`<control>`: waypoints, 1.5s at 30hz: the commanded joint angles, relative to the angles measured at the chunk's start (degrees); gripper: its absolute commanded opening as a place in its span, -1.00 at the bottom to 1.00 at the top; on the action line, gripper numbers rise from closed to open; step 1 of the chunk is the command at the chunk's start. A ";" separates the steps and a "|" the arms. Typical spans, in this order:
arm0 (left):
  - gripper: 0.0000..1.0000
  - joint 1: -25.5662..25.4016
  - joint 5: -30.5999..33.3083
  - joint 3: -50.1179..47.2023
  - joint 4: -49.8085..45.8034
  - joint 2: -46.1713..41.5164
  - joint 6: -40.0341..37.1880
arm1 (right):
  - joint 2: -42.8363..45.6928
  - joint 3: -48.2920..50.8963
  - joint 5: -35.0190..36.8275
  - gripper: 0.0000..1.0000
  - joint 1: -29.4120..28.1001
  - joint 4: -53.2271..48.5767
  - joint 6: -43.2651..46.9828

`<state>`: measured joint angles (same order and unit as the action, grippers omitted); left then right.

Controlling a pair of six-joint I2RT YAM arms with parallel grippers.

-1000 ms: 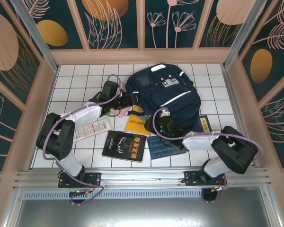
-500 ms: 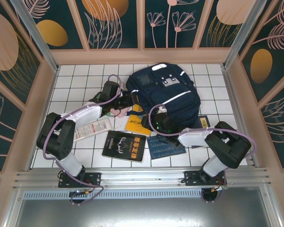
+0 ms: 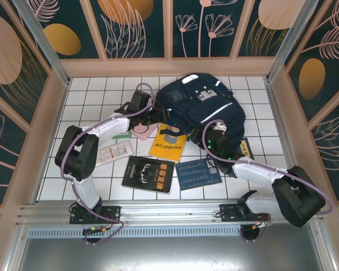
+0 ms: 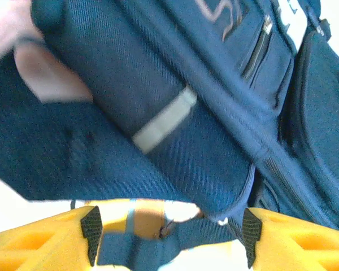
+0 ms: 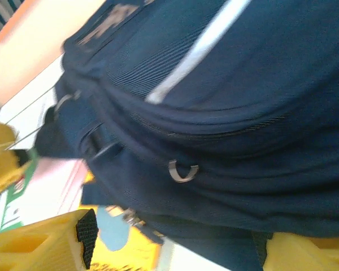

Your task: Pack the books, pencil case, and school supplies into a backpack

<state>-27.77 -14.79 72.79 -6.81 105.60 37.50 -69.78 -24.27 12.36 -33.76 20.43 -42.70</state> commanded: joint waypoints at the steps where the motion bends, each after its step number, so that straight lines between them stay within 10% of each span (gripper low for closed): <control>1: 0.38 -0.57 4.49 6.18 -5.14 3.33 -3.09 | 2.61 1.92 -0.64 0.48 5.71 -0.49 2.09; 27: 0.41 -0.92 -4.51 15.58 6.96 23.05 27.02 | 3.25 6.09 -15.86 0.25 16.79 10.40 -5.37; 36: -0.93 -0.95 -3.66 14.39 12.18 24.29 32.27 | 6.17 5.08 -16.40 0.15 16.92 7.30 -3.16; 45: -1.00 -0.97 -3.27 11.08 16.97 18.68 36.34 | 12.82 7.12 -23.69 0.32 16.32 3.47 1.95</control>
<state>-28.14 -17.93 84.99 8.71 127.55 71.16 -58.89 -18.74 -7.16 -17.26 24.10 -43.18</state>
